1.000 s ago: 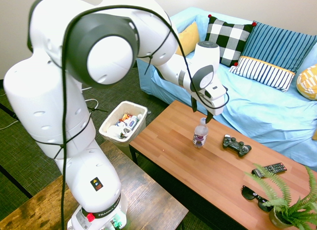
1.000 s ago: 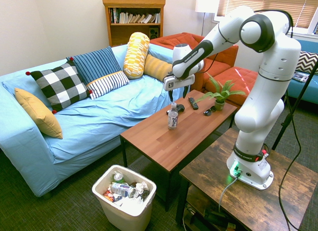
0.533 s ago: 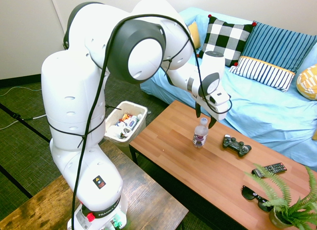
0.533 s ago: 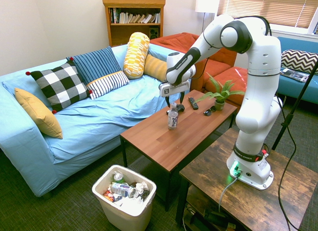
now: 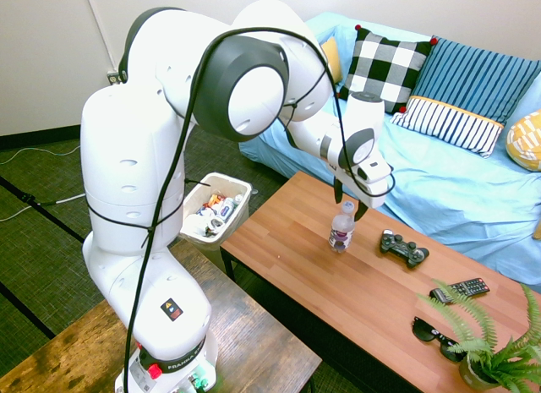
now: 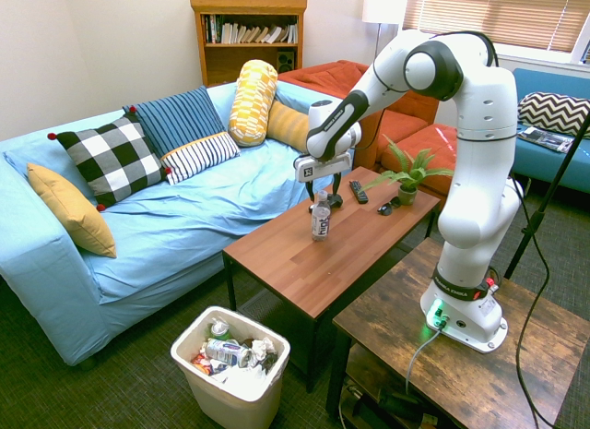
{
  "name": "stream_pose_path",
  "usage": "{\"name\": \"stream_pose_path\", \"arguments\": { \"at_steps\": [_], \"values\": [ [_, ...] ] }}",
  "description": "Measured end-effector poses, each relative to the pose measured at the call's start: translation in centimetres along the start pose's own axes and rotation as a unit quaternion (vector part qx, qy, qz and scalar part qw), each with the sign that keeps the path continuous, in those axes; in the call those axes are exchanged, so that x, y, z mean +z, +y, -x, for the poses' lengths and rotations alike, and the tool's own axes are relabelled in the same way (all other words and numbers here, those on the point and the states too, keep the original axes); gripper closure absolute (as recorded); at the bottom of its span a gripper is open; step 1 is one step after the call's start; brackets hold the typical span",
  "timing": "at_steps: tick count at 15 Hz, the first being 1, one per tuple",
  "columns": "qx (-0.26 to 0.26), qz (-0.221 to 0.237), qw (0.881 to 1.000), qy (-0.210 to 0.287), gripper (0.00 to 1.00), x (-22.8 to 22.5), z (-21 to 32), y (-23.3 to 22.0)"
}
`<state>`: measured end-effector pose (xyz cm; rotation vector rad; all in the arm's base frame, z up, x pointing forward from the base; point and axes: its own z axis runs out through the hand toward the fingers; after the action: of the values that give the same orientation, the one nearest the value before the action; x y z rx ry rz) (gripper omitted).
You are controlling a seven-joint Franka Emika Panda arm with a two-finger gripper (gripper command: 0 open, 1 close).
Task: Throw the bottle in the trash bin
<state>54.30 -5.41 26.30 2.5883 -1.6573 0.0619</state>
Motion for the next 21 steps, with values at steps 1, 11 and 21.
{"name": "stream_pose_path", "arguments": {
  "at_steps": [1,11,21],
  "values": [
    [0.0,0.0,1.0,0.0,1.0,0.0,0.0,-0.1],
    [0.003,-0.006,1.0,-0.006,1.0,-0.2,-1.1,0.4],
    [-0.087,-0.113,0.989,0.043,1.0,-16.1,14.8,-2.9]
  ]
}}
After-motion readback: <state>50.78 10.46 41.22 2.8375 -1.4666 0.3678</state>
